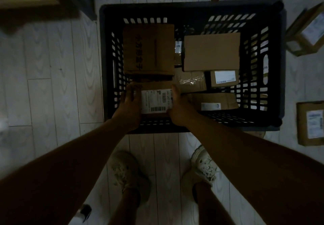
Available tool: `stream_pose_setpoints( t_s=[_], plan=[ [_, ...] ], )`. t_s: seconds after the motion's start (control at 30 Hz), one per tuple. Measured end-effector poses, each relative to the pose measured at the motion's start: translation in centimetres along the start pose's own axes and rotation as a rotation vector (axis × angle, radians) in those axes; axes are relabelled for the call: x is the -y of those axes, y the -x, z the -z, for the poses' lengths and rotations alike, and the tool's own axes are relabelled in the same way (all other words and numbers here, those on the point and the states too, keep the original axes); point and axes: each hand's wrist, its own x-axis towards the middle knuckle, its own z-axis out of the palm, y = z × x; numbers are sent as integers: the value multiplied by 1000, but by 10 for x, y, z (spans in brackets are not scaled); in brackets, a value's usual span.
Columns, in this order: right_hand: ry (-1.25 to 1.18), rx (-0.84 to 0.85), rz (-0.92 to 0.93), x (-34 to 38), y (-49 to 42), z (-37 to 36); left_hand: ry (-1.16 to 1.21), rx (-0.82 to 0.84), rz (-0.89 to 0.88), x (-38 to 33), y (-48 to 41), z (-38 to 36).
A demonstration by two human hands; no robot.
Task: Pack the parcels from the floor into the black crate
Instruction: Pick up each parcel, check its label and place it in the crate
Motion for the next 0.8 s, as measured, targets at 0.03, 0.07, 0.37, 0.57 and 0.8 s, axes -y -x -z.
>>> stream_pose_setpoints(
  t_s=[0.03,0.07,0.37,0.57,0.8],
  plan=[
    [4,1,7,0,1,2,4,18,6,0,0,3],
    [12,-4,15,2,5,4,5,15,4,0,1,7],
    [-43,-132,32,47,132,75,50,-56,-2,-41,116,89],
    [32,-193,71,101,276,152,98,-63,39,-91,263,180],
    [86,-316,154,136,425,210,206,-255,-55,-154,415,248]
  ],
)
